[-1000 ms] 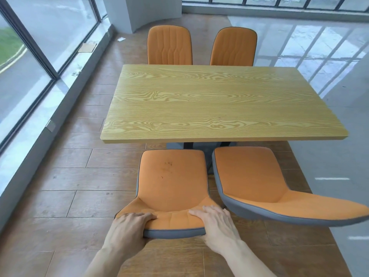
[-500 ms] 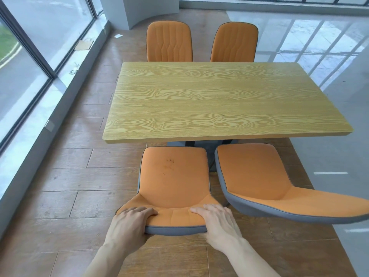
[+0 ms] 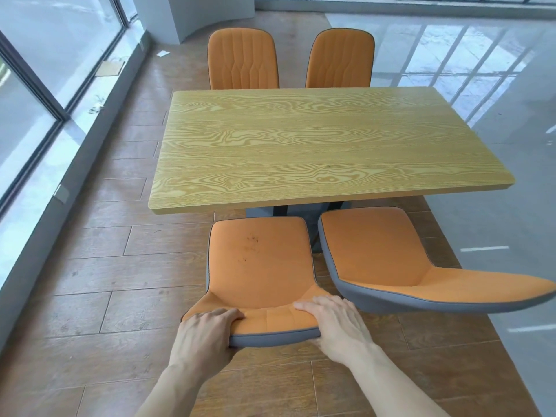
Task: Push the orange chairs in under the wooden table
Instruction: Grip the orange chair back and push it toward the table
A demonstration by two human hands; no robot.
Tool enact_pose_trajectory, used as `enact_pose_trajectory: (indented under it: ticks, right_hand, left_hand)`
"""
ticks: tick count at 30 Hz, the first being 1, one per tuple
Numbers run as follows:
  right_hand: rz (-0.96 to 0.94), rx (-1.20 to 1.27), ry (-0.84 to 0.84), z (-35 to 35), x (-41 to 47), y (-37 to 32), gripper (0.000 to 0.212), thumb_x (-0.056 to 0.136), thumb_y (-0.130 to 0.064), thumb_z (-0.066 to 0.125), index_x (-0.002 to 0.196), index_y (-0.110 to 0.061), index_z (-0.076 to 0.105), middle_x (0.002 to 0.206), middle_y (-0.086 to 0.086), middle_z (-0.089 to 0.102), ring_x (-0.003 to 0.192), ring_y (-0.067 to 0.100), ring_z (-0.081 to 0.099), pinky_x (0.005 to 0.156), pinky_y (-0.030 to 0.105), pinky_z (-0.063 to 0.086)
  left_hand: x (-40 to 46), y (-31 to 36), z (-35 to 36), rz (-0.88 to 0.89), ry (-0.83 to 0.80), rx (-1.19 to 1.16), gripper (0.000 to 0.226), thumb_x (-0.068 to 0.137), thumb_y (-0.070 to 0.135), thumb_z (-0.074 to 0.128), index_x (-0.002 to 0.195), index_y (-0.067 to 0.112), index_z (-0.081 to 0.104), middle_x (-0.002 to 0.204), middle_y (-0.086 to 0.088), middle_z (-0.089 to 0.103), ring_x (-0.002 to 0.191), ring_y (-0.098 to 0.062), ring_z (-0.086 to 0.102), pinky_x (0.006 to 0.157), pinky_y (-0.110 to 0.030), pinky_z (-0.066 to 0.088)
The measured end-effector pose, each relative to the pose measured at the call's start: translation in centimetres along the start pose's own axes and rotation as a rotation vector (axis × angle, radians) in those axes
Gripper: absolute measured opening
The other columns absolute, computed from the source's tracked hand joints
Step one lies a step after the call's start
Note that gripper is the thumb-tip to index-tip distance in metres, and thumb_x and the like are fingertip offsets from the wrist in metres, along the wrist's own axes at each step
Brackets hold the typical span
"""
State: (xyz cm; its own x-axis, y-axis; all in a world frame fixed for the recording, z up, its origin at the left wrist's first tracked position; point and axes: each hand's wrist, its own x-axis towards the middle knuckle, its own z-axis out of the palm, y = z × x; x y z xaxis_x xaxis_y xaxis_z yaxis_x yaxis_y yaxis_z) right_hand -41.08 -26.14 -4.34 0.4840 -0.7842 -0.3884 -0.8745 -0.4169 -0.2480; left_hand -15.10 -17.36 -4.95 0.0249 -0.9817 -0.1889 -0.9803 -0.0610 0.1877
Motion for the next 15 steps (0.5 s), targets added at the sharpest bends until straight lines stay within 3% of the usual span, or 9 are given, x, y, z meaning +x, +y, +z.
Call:
enact_pose_trajectory:
  ticks: [6,10,13,15]
  right_hand:
    - [0.032,-0.027,0.025,0.4,-0.1,-0.1,0.085,0.086,-0.033,0.083,0.155,-0.043,0.033,0.153,0.002,0.049,0.143,0.027,0.039,0.123,0.049,0.023]
    - [0.072,0.002,-0.017,-0.3,-0.6,-0.5,0.104,0.079,-0.067,0.075,0.160,-0.040,0.015,0.165,0.006,0.031,0.154,0.027,0.020,0.126,0.051,0.013]
    - [0.107,0.024,-0.037,-1.7,-1.9,-0.5,0.116,0.069,-0.089,0.061,0.161,-0.042,0.008,0.171,0.005,0.015,0.157,0.025,0.009,0.127,0.053,0.007]
    - [0.121,0.050,-0.037,-3.2,-2.8,-0.8,0.118,0.064,-0.101,0.044,0.160,-0.043,0.007,0.171,0.004,0.011,0.157,0.025,0.006,0.126,0.054,0.007]
  left_hand:
    - [0.0,-0.1,0.0,-0.003,-0.014,-0.037,0.050,0.072,0.064,0.071,0.116,0.045,0.058,0.103,0.021,0.066,0.100,-0.011,0.063,0.080,-0.031,0.049]
    - [-0.1,0.1,-0.5,0.009,-0.039,-0.062,0.076,0.067,0.082,0.061,0.132,0.045,0.048,0.118,0.020,0.060,0.118,-0.012,0.053,0.097,-0.031,0.042]
    - [-0.7,0.4,-1.5,0.025,-0.038,-0.067,0.104,0.059,0.095,0.050,0.146,0.042,0.033,0.139,0.018,0.049,0.137,-0.014,0.037,0.116,-0.036,0.026]
    - [-0.9,0.9,-2.8,0.036,-0.032,-0.119,0.111,0.059,0.102,0.040,0.150,0.041,0.028,0.151,0.014,0.041,0.145,-0.012,0.027,0.122,-0.039,0.013]
